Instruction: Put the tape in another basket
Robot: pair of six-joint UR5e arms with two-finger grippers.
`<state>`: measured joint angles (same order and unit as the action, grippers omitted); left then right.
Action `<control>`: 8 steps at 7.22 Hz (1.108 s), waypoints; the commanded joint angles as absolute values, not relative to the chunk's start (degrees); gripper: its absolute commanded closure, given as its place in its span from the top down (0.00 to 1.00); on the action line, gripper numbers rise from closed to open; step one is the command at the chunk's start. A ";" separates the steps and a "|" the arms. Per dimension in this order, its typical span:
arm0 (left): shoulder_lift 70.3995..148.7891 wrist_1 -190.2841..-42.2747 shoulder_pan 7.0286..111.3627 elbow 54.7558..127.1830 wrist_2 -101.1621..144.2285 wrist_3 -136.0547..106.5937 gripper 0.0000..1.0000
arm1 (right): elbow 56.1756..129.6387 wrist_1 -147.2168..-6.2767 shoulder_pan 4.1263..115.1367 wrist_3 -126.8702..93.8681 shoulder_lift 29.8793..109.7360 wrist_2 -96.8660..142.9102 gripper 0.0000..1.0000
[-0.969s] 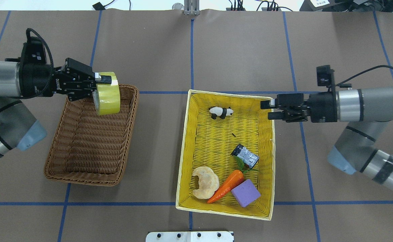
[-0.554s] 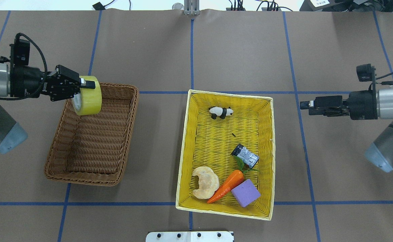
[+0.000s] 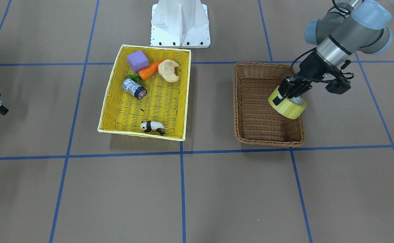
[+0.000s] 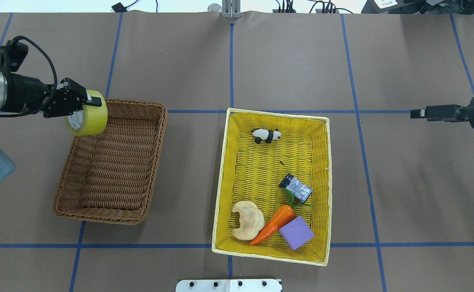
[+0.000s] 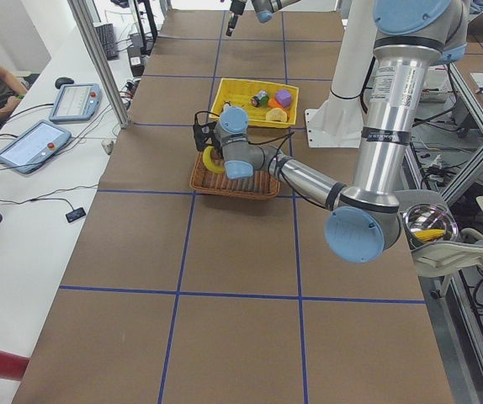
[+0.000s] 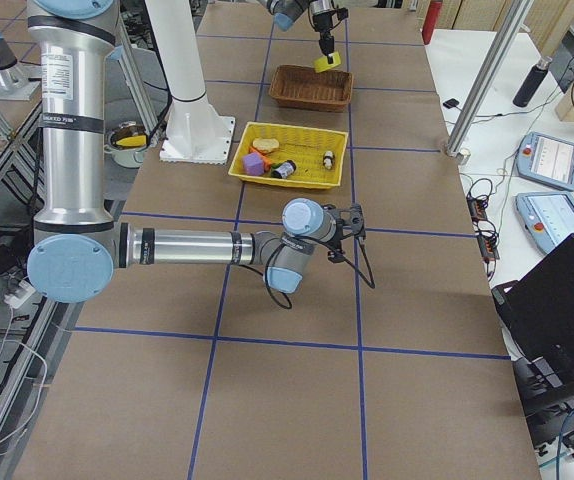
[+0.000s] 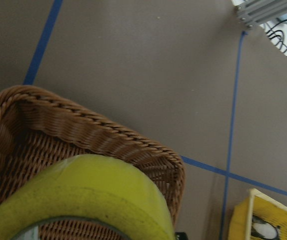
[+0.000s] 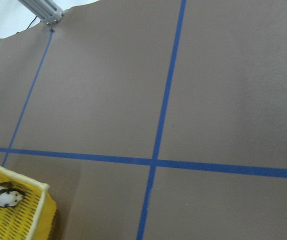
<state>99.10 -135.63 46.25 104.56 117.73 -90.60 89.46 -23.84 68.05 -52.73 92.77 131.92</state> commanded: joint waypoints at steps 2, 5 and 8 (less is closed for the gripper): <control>102.37 -107.54 39.99 112.85 113.12 -82.46 0.00 | 99.65 -54.77 71.44 -30.23 92.55 129.56 0.99; 113.98 -100.46 38.41 100.32 113.38 -80.78 0.00 | 100.28 -63.53 71.71 -19.17 93.43 129.20 0.99; 113.38 -100.63 38.50 97.13 114.08 -76.20 0.00 | 100.63 -63.63 71.28 -19.25 94.31 129.72 0.99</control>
